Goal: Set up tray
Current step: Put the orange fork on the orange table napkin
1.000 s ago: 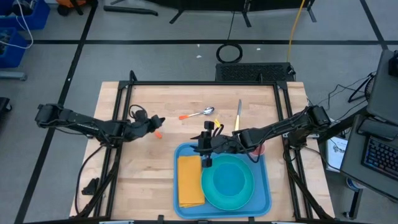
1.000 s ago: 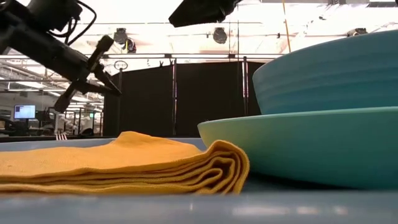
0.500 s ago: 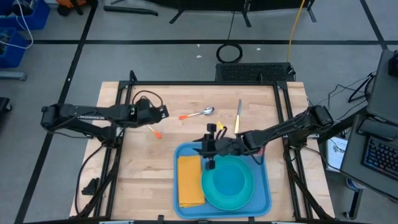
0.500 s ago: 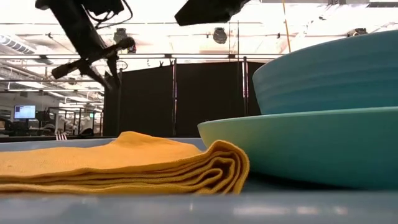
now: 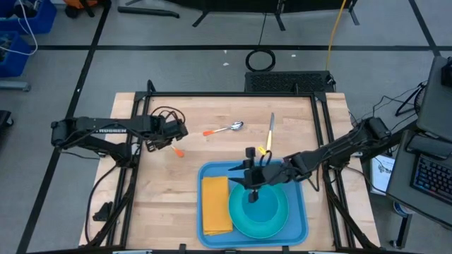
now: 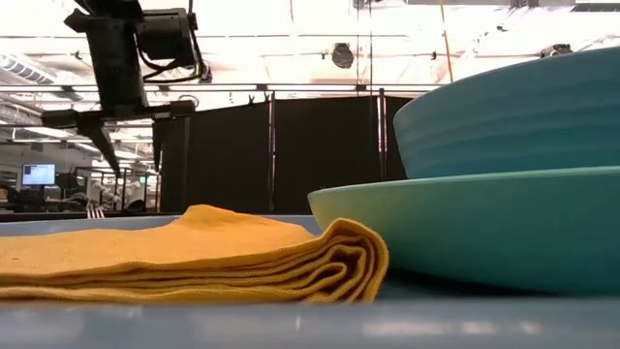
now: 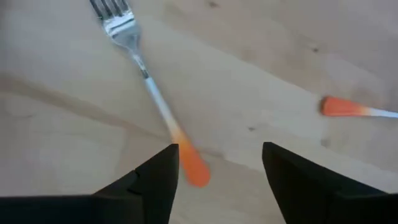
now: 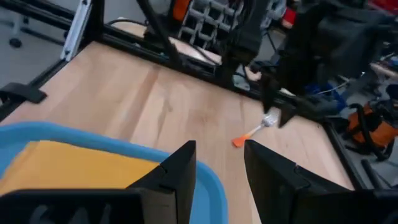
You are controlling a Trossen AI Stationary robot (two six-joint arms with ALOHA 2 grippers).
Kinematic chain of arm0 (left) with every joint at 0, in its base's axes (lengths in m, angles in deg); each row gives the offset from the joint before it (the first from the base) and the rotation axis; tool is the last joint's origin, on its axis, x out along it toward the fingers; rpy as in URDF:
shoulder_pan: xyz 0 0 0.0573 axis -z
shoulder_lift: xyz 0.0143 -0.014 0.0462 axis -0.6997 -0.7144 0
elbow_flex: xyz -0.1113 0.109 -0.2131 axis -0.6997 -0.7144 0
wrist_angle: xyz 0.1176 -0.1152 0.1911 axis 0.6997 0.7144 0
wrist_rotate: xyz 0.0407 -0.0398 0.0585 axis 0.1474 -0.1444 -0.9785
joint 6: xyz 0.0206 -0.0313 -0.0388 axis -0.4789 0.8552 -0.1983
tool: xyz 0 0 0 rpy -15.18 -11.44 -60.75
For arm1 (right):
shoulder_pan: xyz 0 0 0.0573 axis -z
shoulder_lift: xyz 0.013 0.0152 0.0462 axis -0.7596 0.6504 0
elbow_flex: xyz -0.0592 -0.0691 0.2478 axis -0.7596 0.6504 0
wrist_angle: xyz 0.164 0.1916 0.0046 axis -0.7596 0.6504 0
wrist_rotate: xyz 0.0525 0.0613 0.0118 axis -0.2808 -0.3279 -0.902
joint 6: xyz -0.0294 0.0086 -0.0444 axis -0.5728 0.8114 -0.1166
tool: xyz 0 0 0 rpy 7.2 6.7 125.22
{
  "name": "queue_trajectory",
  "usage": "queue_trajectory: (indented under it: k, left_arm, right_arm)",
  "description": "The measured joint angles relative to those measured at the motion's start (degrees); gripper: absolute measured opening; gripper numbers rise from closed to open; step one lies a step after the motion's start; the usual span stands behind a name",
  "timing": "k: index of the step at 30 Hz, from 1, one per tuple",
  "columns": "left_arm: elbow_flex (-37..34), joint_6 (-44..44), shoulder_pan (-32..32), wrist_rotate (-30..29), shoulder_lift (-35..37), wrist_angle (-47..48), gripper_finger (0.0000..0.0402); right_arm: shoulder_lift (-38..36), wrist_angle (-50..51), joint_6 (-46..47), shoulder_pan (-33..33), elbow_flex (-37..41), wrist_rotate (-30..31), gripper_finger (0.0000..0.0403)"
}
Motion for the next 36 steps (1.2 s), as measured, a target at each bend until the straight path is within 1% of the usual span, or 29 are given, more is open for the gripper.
queue_trajectory:
  k: [4, 7, 9, 11, 13, 16, 19, 22, 26, 31, 36]
  left_arm:
    - [0.0, 2.0, 0.0, 0.5, 0.0, 3.3, 0.0240]
    - [0.0, 2.9, 0.0, 1.0, -0.2, 4.2, 0.0234]
    - [0.0, 3.5, -0.2, 0.8, -0.2, 5.3, 0.0225]
    - [-0.1, 4.2, -0.3, 0.9, -0.2, 6.4, 0.0212]
    - [-0.5, 4.6, -0.5, 1.1, -0.2, 5.6, 0.0199]
    - [-1.8, 4.7, -0.8, 1.7, -0.2, 3.5, 0.0186]
    - [-4.6, 4.7, -0.7, 3.7, -0.2, 0.1, 0.0183]
    - [-6.4, 4.8, -0.8, 3.7, -0.1, -2.6, 0.0185]
    - [-8.4, 5.9, -1.1, 4.7, -0.2, -2.8, 0.0200]
    - [-9.0, 5.5, -2.0, 5.3, -0.1, -3.0, 0.0219]
    - [-9.0, 4.5, -4.0, 5.1, -0.3, -3.3, 0.0222]
  right_arm:
    - [-2.5, -6.3, -1.4, -0.2, 3.5, 0.7, 0.0125]
    - [-4.2, -6.6, -3.4, -0.6, 5.3, 1.3, 0.0125]
    - [-4.3, -6.8, -4.5, -1.1, 5.5, 3.6, 0.0125]
    - [-4.3, -6.7, -5.0, -2.1, 5.5, 7.6, 0.0125]
    - [-4.3, -6.7, -6.3, -2.8, 5.4, 10.1, 0.0125]
    - [-4.3, -7.3, -6.5, -3.2, 5.3, 9.9, 0.0125]
    - [-4.3, -7.7, -6.5, -3.2, 5.3, 9.9, 0.0125]
    - [-4.3, -7.9, -6.5, -3.2, 5.3, 9.9, 0.0125]
    - [-4.3, -8.0, -6.5, -3.2, 5.3, 9.9, 0.0125]
    - [-4.3, -8.4, -6.5, -3.2, 5.3, 9.9, 0.0125]
    - [-4.3, -8.4, -6.5, -3.2, 5.3, 9.8, 0.0125]
